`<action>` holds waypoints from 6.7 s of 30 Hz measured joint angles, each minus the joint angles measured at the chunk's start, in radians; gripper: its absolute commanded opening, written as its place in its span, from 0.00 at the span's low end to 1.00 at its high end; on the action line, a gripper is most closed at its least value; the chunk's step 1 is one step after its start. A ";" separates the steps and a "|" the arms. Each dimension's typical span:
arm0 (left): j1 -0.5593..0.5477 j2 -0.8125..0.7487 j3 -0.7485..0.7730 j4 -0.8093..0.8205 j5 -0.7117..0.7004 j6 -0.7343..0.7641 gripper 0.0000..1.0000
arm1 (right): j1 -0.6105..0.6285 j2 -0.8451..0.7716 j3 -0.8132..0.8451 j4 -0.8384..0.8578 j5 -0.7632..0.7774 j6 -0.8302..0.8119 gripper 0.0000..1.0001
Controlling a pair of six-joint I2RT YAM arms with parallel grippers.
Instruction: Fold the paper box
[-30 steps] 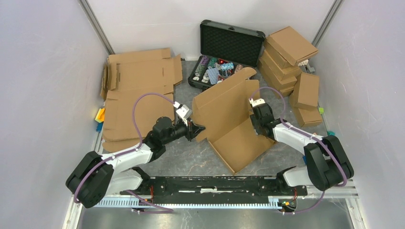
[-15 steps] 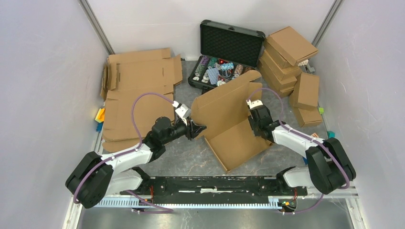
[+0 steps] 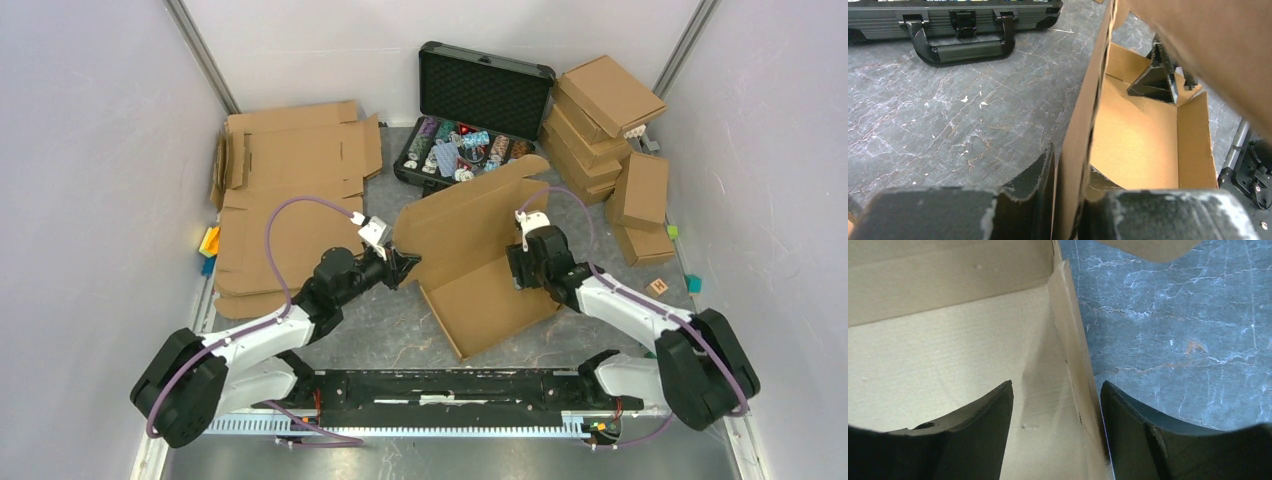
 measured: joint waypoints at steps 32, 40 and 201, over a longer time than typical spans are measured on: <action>-0.002 -0.152 0.003 -0.161 -0.212 -0.034 0.32 | 0.054 -0.462 -0.293 0.064 -0.195 0.242 0.66; -0.002 -0.133 0.044 -0.188 -0.256 -0.026 0.33 | 0.066 -0.590 -0.355 0.076 -0.237 0.232 0.81; -0.165 0.033 0.117 -0.130 -0.484 -0.381 0.49 | 0.098 -0.633 -0.180 0.157 -0.009 -0.067 0.00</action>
